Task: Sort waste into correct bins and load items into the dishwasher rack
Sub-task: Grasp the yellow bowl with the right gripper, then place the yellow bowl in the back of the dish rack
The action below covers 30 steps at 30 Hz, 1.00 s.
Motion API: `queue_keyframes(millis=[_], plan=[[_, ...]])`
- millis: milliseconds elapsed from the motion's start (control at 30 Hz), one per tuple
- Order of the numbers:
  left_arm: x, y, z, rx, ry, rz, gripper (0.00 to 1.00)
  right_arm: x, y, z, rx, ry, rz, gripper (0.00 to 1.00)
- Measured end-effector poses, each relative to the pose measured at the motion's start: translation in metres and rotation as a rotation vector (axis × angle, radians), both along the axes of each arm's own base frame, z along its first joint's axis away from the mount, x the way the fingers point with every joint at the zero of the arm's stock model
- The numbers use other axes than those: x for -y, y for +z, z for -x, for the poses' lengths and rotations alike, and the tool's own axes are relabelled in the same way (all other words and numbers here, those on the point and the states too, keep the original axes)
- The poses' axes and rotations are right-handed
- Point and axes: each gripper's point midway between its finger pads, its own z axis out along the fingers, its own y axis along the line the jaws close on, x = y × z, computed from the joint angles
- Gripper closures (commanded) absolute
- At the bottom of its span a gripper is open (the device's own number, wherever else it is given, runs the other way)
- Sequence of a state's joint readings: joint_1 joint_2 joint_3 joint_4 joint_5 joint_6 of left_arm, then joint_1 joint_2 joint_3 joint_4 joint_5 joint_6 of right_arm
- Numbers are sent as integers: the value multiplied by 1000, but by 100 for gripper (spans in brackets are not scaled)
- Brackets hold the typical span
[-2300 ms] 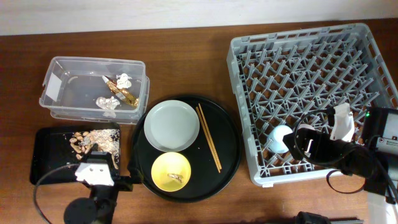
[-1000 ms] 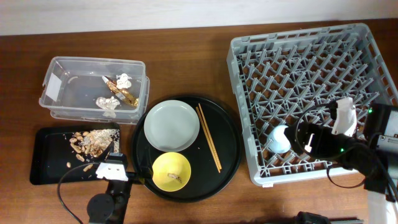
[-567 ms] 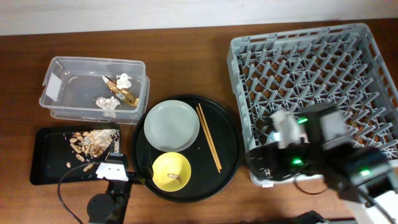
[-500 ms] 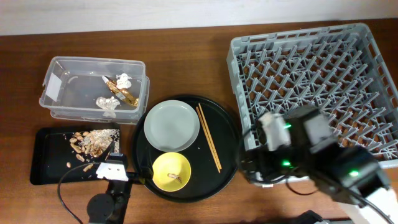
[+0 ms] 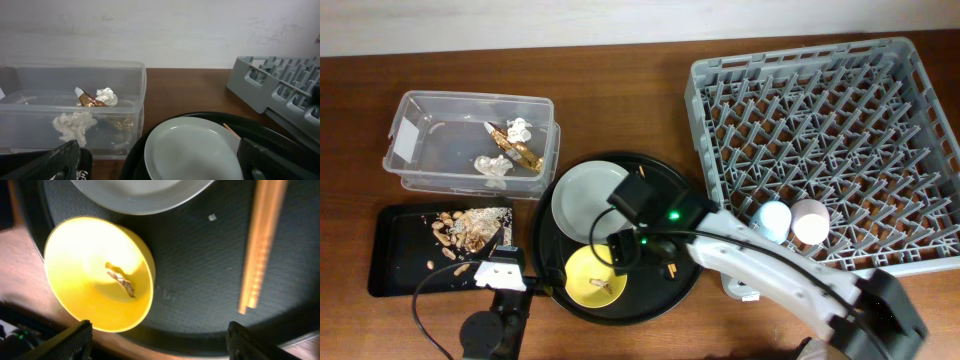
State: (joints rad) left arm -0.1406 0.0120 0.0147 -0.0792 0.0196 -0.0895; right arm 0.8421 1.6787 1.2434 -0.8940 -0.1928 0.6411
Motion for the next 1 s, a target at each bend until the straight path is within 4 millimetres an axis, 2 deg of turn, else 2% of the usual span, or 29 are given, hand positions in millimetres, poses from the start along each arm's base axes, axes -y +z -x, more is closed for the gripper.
queue_keyframes(millis=[100, 333, 367, 500, 533, 667, 800, 900, 1000], plan=[[0, 0, 0, 0, 0, 0, 1, -6, -18, 4, -46, 14, 17, 36], [0, 0, 0, 0, 0, 0, 1, -12, -49, 9, -124, 15, 42, 45], [0, 0, 0, 0, 0, 0, 1, -13, -53, 9, -135, 9, 44, 49], [0, 0, 0, 0, 0, 0, 0, -16, -67, 13, -156, 10, 56, 87], [0, 0, 0, 0, 0, 0, 1, -16, -68, 14, -159, 17, 58, 94], [0, 0, 0, 0, 0, 0, 1, -14, -68, 15, -170, 4, 59, 96], [0, 0, 0, 0, 0, 0, 1, 6, -52, 6, -136, -38, 87, 96], [0, 0, 0, 0, 0, 0, 0, 38, -3, -23, 28, -128, 82, 96], [0, 0, 0, 0, 0, 0, 1, 85, 46, -53, 246, -247, 130, 96]])
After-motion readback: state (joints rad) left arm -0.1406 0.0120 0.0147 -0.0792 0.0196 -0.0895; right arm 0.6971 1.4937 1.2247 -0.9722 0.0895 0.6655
